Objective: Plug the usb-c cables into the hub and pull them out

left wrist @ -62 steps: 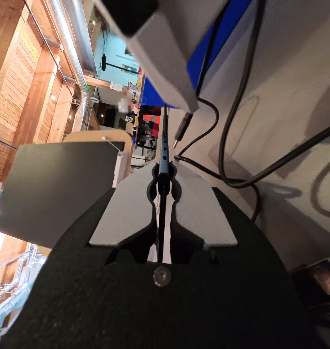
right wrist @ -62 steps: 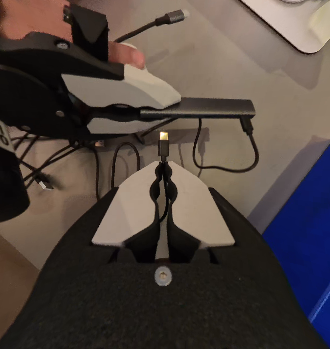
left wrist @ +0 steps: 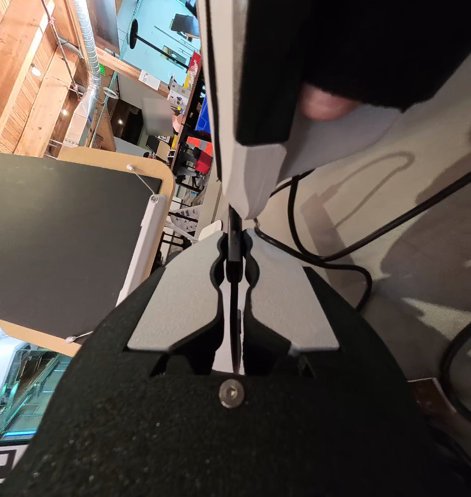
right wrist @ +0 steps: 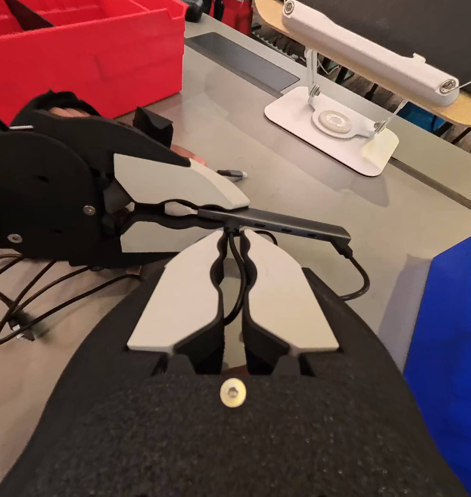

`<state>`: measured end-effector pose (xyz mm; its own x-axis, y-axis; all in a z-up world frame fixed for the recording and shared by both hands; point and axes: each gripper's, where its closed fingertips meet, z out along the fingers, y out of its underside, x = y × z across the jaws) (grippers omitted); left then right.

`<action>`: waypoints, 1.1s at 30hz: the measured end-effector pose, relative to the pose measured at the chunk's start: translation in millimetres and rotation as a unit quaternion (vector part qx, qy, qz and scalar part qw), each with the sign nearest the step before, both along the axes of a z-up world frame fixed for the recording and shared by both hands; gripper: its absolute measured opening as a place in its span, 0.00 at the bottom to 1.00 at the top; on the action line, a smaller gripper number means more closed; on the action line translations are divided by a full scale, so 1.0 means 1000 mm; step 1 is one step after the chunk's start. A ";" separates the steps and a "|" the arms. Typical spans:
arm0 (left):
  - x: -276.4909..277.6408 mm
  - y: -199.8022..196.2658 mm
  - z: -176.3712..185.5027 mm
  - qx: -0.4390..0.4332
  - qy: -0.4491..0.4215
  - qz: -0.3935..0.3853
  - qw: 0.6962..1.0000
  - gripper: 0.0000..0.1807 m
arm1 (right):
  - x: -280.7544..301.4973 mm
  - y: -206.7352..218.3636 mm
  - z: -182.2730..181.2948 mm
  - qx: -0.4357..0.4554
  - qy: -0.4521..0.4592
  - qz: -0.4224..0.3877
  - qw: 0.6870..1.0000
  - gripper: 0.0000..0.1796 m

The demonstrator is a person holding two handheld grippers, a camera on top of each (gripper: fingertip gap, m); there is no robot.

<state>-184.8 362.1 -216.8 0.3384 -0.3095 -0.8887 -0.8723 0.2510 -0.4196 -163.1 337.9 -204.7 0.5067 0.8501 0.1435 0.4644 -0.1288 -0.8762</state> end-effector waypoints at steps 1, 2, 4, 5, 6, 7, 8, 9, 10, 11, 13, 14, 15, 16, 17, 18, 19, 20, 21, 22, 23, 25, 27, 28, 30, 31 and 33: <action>0.000 0.000 0.000 -0.001 -0.002 0.000 1.000 0.05 | 0.000 0.000 -0.001 -0.006 0.006 0.000 1.000 0.04; 0.000 0.000 0.001 -0.002 -0.006 -0.001 1.000 0.05 | 0.000 0.000 -0.001 -0.013 0.013 0.002 1.000 0.04; 0.000 -0.001 0.000 -0.003 -0.006 0.000 1.000 0.05 | -0.001 -0.001 -0.001 -0.024 0.023 0.004 0.999 0.05; 0.000 -0.001 0.000 -0.002 -0.005 0.001 1.000 0.05 | -0.002 -0.001 -0.001 -0.024 0.023 0.004 0.999 0.05; 0.001 -0.001 0.000 -0.004 -0.004 0.002 1.000 0.05 | -0.002 -0.001 -0.002 -0.024 0.023 0.003 0.999 0.05; 0.001 -0.001 -0.001 -0.007 -0.004 0.002 1.000 0.05 | -0.002 -0.001 -0.002 -0.027 0.023 0.002 0.999 0.05; 0.001 0.000 -0.001 -0.006 -0.005 0.002 1.000 0.05 | -0.002 -0.001 -0.002 -0.030 0.028 0.000 0.999 0.05; 0.000 0.000 0.000 -0.004 -0.005 0.000 1.000 0.05 | -0.001 0.000 -0.001 -0.034 0.035 -0.001 0.999 0.04; 0.000 -0.001 0.000 -0.004 -0.006 0.000 1.000 0.05 | -0.001 0.000 0.000 -0.044 0.043 -0.002 0.998 0.04; 0.000 -0.001 0.001 -0.004 -0.008 0.000 1.000 0.05 | -0.001 0.000 0.000 -0.057 0.053 -0.004 0.997 0.04; 0.001 -0.003 0.002 -0.006 -0.015 -0.005 1.000 0.05 | -0.001 -0.001 0.001 -0.081 0.071 0.001 0.994 0.04; 0.001 -0.005 0.003 -0.005 -0.015 -0.007 1.000 0.05 | -0.001 -0.002 0.002 -0.088 0.074 0.007 0.993 0.04; 0.001 -0.005 0.003 -0.005 -0.014 -0.006 1.000 0.05 | -0.001 -0.002 0.002 -0.093 0.076 0.010 0.993 0.04; 0.001 -0.005 0.003 -0.001 -0.015 -0.003 1.000 0.05 | -0.001 -0.002 0.002 -0.094 0.077 0.011 0.993 0.03; 0.002 -0.006 0.004 0.002 -0.010 -0.003 1.000 0.05 | -0.001 -0.003 0.002 -0.091 0.076 0.012 0.993 0.03; 0.002 -0.006 0.004 0.002 -0.006 -0.004 1.000 0.05 | -0.001 -0.003 0.001 -0.088 0.073 0.014 0.993 0.03; 0.002 -0.007 0.003 0.000 -0.009 -0.005 1.000 0.05 | 0.000 -0.003 0.000 -0.086 0.072 0.016 0.994 0.03; 0.003 -0.007 0.004 0.002 -0.004 -0.007 1.000 0.05 | 0.000 -0.003 -0.001 -0.088 0.069 0.016 0.994 0.03; 0.004 -0.008 0.002 0.007 0.010 -0.007 1.000 0.05 | 0.001 -0.003 -0.003 -0.090 0.069 0.018 0.993 0.02; 0.001 -0.004 0.004 0.014 0.020 -0.004 1.000 0.05 | 0.001 -0.002 -0.003 -0.091 0.070 0.018 0.993 0.02; 0.001 -0.003 0.005 0.015 0.016 -0.001 1.000 0.05 | 0.001 -0.002 -0.003 -0.093 0.075 0.016 0.993 0.02; 0.002 -0.002 0.004 0.001 -0.003 -0.008 1.000 0.05 | 0.002 -0.001 -0.002 -0.095 0.072 0.015 0.993 0.02; 0.003 -0.002 0.004 0.005 -0.001 -0.010 1.000 0.05 | 0.003 0.000 -0.002 -0.090 0.063 0.016 0.994 0.03; 0.004 -0.002 0.002 0.002 0.002 -0.010 1.000 0.05 | 0.003 0.000 -0.002 -0.090 0.059 0.015 0.994 0.03; 0.003 -0.002 -0.001 -0.005 0.004 -0.008 1.000 0.05 | 0.003 -0.001 -0.006 -0.087 0.049 0.014 0.995 0.03; 0.003 -0.003 -0.002 -0.005 0.007 -0.009 1.000 0.05 | 0.002 -0.001 -0.007 -0.085 0.046 0.014 0.995 0.03; 0.002 -0.002 -0.002 -0.003 0.009 -0.006 1.000 0.05 | 0.001 -0.001 -0.007 -0.085 0.048 0.011 0.995 0.04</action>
